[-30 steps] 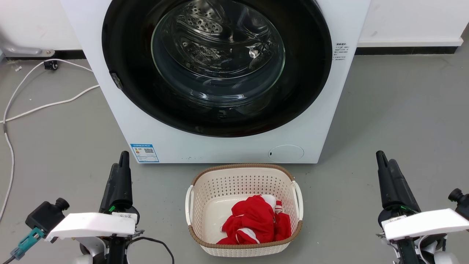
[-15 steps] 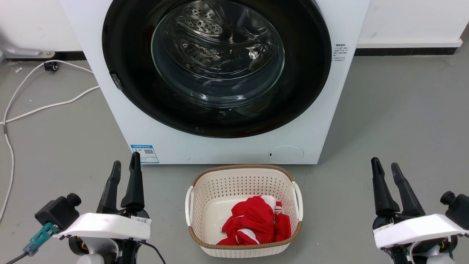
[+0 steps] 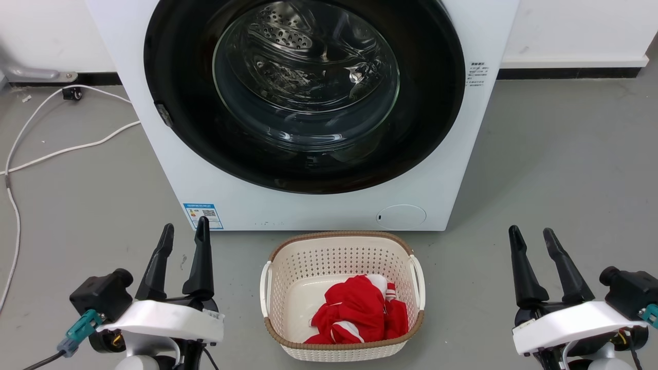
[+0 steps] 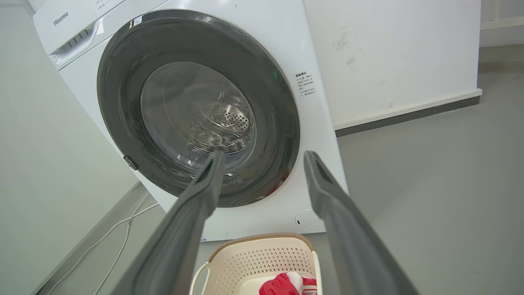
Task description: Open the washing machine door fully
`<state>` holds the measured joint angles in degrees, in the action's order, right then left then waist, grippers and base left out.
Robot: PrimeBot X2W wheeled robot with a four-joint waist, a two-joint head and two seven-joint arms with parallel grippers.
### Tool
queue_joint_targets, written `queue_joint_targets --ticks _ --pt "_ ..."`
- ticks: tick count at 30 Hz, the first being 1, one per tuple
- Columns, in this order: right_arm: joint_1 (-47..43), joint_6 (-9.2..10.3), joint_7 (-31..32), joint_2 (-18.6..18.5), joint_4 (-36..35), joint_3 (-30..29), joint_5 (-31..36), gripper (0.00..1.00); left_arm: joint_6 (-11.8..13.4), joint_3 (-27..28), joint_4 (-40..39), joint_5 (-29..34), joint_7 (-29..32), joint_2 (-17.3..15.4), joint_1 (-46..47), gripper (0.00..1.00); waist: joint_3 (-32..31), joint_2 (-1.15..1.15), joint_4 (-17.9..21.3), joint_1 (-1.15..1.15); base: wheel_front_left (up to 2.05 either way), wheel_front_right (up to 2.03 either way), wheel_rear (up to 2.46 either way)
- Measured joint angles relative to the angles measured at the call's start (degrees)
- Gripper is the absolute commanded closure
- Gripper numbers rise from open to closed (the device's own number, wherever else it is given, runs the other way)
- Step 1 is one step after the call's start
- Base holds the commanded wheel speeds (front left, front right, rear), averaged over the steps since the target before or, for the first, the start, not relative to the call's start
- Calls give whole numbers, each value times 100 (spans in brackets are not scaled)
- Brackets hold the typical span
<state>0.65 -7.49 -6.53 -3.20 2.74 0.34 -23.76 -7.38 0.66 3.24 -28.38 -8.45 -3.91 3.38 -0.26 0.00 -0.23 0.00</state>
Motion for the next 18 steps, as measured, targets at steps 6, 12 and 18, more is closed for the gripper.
queue_joint_targets --ticks 6,12,18 --pt "-12 0 0 2 3 -5 377 0 29 -67 24 413 -90 -46 0 0 -8 0 -3 0 0 0 0" --pt "-69 -1 -23 4 -7 -7 677 0 53 -131 41 761 -167 -70 0 0 -18 0 0 0 0 0 0" --pt "-69 -1 -57 7 -21 5 938 0 66 -178 40 1065 -241 -87 0 0 -13 0 13 0 0 0 0"
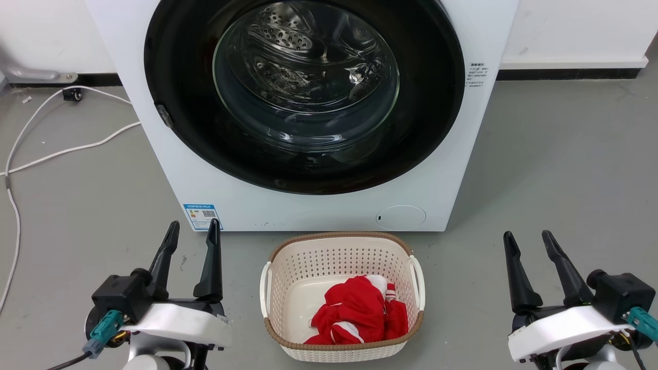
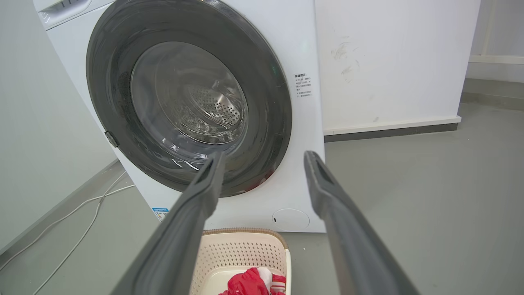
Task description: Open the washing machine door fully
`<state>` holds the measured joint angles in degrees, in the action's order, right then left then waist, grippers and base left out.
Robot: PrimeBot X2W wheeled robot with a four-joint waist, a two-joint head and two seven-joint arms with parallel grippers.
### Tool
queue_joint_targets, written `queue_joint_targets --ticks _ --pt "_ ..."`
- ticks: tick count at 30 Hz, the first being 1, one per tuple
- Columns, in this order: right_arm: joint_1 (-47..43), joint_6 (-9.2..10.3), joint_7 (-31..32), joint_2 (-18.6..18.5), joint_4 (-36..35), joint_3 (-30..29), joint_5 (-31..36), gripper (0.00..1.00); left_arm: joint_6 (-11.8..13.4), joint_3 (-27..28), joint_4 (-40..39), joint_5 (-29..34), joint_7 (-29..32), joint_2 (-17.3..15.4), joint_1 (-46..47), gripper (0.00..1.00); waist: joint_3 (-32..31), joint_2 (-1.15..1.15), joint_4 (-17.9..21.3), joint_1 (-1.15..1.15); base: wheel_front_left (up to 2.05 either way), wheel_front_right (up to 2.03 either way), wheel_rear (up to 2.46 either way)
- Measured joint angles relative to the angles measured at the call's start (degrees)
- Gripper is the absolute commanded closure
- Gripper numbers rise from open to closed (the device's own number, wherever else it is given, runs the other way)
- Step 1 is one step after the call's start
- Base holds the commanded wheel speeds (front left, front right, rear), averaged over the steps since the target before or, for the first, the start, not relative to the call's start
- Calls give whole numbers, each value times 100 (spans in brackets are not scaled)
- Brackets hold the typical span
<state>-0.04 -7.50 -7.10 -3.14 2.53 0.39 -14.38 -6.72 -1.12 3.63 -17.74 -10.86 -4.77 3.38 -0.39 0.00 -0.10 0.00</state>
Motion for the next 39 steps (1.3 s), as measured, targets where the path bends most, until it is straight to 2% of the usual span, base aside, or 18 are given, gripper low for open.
queue_joint_targets --ticks 25,39 --pt "-29 0 -155 9 -64 66 992 0 14 -19 24 1015 -296 25 0 0 -16 0 18 0 0 0 0" --pt "-61 -1 -202 12 -81 94 1403 0 -16 22 68 1362 -413 81 -18 0 -17 0 9 0 0 0 0"
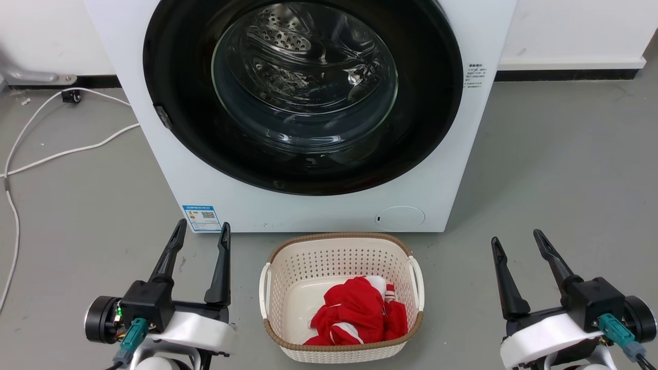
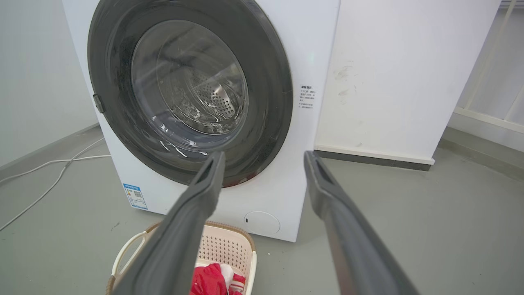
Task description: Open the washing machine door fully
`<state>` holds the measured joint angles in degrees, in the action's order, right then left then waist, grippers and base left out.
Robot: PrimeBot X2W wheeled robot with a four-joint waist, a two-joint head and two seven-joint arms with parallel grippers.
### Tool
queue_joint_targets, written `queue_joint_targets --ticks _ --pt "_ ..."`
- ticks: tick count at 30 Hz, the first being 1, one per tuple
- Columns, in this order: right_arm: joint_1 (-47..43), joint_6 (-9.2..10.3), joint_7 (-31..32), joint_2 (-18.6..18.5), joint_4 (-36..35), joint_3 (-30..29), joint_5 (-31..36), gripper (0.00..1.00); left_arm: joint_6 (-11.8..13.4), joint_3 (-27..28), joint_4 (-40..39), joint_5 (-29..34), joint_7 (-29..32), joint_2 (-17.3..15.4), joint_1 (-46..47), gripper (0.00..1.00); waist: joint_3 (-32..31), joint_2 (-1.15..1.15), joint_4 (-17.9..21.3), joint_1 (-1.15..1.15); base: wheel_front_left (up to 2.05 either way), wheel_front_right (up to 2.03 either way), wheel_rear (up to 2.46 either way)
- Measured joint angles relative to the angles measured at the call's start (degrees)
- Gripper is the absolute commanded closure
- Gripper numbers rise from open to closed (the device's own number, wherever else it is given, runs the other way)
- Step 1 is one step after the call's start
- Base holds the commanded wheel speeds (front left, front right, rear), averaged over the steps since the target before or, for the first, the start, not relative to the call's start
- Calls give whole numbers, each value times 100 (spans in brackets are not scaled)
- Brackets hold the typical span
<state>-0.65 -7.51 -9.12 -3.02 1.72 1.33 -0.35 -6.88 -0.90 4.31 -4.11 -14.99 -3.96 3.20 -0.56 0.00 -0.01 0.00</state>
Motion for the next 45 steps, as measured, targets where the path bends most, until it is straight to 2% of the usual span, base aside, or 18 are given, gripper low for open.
queue_joint_targets --ticks 14,15,16,18,24,29,39,40,41,43,45 --pt "-1 0 0 1 43 -18 -91 0 -27 57 53 -79 0 49 -34 0 8 0 11 0 0 0 0" --pt "-1 0 -1 1 48 -22 -123 2 -27 58 54 -79 0 52 -34 0 8 0 11 0 0 0 0" --pt "-1 0 -19 1 55 -23 -141 49 -30 62 54 -78 0 54 -34 0 9 0 12 0 0 0 0" --pt "-1 0 -40 1 65 -20 -193 100 -37 67 54 -78 0 56 -34 0 8 0 12 0 0 0 0" --pt "1 0 -97 1 73 7 -402 100 -44 85 54 -67 0 67 -42 0 6 0 14 0 0 0 0" --pt "16 0 -163 2 69 -8 -942 100 -45 97 54 -60 0 70 -43 0 14 0 16 0 0 0 0" --pt "249 1 -400 3 382 59 -4733 100 -51 134 37 -119 0 81 -43 0 50 0 -4 0 0 0 0" --pt "249 1 -400 3 382 59 -4733 100 -51 134 37 -119 0 81 -43 0 50 0 -4 0 0 0 0" --pt "345 1 -439 3 397 89 -5722 100 -51 142 32 -120 0 83 -43 0 68 0 -5 0 0 0 0" --pt "445 1 -465 3 381 115 -6712 100 -52 151 10 -130 0 86 -43 0 106 0 -9 0 0 0 0" --pt "614 1 -498 10 403 74 -7353 100 -52 163 -14 -143 0 89 -40 0 152 0 -4 0 0 0 0"
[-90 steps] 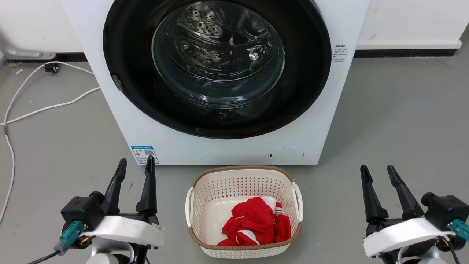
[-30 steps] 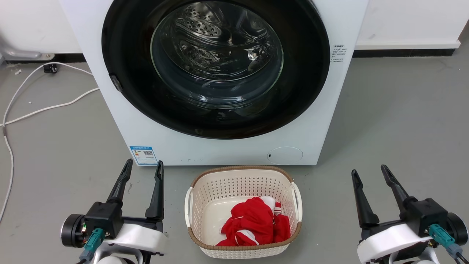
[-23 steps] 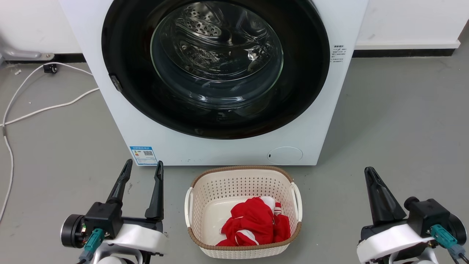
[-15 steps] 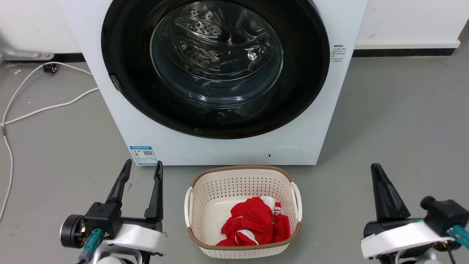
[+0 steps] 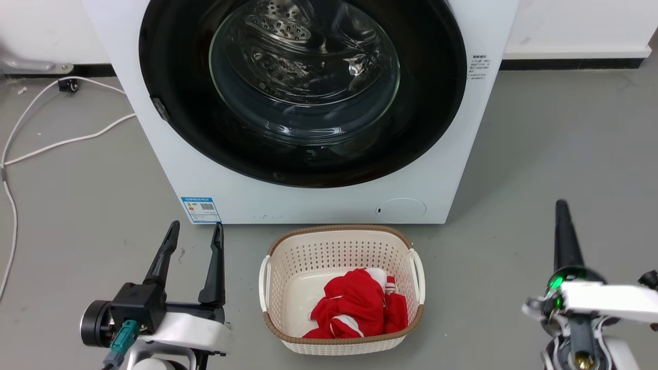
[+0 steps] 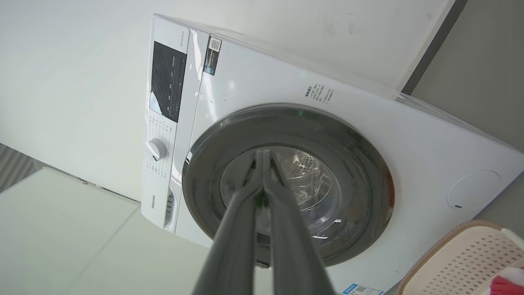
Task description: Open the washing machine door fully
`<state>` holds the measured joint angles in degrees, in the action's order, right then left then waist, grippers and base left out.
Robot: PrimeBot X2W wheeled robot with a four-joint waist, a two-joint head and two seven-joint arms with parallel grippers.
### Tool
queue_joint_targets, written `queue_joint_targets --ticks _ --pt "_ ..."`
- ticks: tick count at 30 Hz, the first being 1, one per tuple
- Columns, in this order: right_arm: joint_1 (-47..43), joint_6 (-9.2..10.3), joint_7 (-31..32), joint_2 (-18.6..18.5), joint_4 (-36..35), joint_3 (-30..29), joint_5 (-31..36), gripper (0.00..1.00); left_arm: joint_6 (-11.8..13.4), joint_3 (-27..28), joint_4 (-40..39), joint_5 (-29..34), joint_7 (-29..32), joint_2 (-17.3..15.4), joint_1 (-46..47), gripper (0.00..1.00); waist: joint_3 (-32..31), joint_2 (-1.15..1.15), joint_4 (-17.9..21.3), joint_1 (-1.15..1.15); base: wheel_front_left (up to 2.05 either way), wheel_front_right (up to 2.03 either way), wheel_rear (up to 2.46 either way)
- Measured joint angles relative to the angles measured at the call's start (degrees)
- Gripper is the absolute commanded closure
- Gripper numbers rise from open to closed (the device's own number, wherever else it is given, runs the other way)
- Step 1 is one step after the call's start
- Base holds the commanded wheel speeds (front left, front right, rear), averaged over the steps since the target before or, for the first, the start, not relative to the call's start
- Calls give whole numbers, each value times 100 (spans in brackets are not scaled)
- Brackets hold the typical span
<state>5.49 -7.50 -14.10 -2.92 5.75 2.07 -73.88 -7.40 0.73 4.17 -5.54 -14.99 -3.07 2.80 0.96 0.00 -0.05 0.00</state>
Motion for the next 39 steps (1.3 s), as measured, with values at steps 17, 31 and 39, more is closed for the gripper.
queue_joint_targets --ticks 17,31,39 --pt "2992 1 641 -512 1739 -584 -1391 100 -2 -70 -118 -170 -8 -99 595 0 766 0 -88 0 0 0 0" --pt "6057 1 1866 -1210 4514 -37 -400 100 -9 -243 -229 -277 -8 -187 1087 0 1494 0 -300 -1 0 0 0" --pt "7382 1 2691 -1269 5923 354 276 100 -9 -256 -260 -328 -8 -194 1299 0 1847 0 -417 -1 0 0 0"
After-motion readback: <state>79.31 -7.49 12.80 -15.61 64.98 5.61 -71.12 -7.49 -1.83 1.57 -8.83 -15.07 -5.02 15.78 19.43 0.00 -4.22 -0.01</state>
